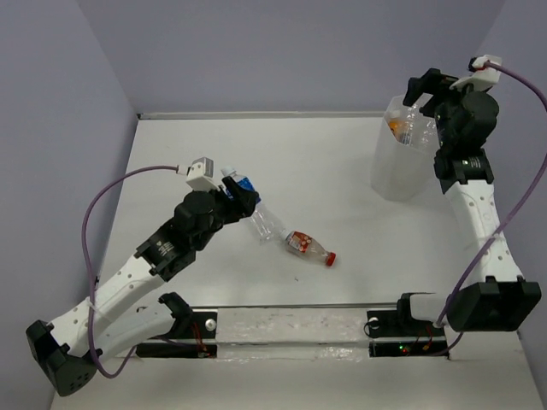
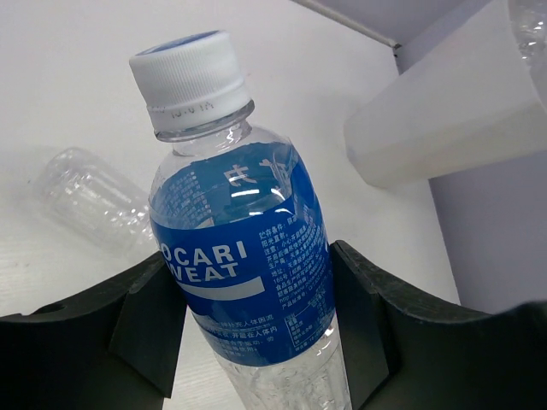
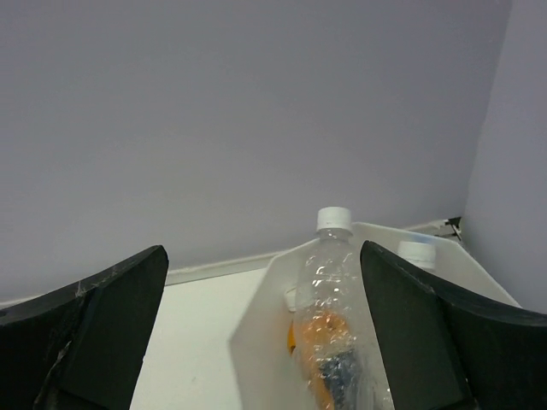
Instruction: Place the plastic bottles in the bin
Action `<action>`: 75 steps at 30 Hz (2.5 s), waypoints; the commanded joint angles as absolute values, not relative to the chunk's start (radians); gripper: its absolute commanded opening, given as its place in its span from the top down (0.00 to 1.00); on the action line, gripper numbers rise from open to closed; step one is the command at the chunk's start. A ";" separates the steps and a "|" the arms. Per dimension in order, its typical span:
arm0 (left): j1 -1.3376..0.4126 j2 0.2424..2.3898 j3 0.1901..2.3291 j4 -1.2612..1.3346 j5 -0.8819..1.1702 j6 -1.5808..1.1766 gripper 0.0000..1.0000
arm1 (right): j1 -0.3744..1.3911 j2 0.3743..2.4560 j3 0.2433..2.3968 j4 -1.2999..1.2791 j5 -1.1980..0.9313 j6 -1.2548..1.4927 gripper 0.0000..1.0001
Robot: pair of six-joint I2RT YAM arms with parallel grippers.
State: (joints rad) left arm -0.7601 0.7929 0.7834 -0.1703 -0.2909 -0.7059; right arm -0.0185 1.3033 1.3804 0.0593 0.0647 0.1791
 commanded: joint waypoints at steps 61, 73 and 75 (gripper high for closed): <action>-0.781 0.423 0.726 -0.115 -0.344 -0.313 0.01 | 0.023 1.293 1.258 0.196 0.515 0.115 0.55; -0.767 0.443 0.723 -0.109 -0.253 -0.296 0.01 | -0.034 1.364 1.180 0.288 0.566 0.074 0.54; -0.769 0.442 0.724 -0.110 -0.250 -0.295 0.01 | -0.034 1.370 1.169 0.290 0.569 0.067 0.53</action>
